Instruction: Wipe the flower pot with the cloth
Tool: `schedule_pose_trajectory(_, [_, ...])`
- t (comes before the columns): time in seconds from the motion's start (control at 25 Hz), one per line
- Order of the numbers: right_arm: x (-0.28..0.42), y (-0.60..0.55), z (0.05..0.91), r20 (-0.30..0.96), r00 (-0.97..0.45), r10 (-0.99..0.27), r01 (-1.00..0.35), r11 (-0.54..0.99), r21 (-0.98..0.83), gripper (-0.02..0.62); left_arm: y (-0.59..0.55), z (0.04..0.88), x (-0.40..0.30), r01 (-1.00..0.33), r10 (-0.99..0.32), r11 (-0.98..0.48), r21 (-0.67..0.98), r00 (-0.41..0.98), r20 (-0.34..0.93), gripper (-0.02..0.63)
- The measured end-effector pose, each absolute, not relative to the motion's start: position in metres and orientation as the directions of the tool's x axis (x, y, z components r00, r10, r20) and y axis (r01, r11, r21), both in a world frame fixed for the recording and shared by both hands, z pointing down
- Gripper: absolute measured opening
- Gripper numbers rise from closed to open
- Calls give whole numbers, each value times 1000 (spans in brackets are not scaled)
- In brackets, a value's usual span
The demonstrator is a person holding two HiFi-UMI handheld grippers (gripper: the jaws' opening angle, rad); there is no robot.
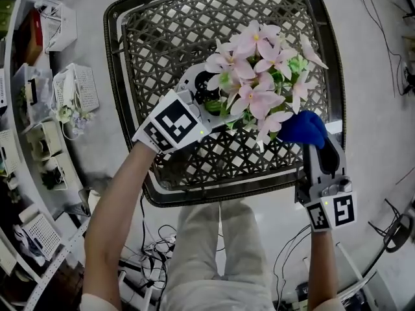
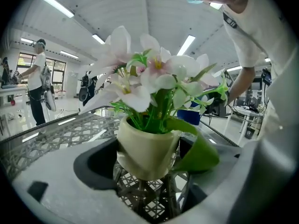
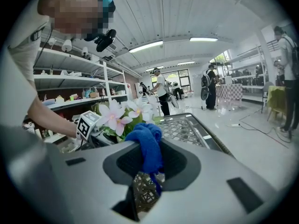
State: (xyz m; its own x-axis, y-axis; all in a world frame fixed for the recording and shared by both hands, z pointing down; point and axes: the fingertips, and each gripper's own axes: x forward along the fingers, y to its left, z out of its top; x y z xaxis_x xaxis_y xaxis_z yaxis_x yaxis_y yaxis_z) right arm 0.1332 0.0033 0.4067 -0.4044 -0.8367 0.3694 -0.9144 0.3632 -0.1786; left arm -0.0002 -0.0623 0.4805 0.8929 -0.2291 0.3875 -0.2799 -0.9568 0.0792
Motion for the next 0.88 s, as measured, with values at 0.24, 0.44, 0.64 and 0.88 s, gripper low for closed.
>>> schedule_pose_trajectory(0.24, [135,-7,410,366,-388,-845,-921,344,-182,101,-63,480,-3,-281,-232,-957,74,891,389,405])
schedule_pose_trajectory(0.44, [142,-16,413,368,-370,-853,-929,329,-170,101,-63,480,-2,-284,-235,-956,71,890,391,405])
schedule_pose_trajectory(0.64, [151,-31,414,377,-367,-851,-930,328,-165,101,-64,480,-2,-286,-237,-956,71,889,392,403])
schedule_pose_trajectory(0.88, [151,-57,409,356,-398,-846,-917,368,-150,101,-64,480,-2,-281,-232,-957,74,891,391,403])
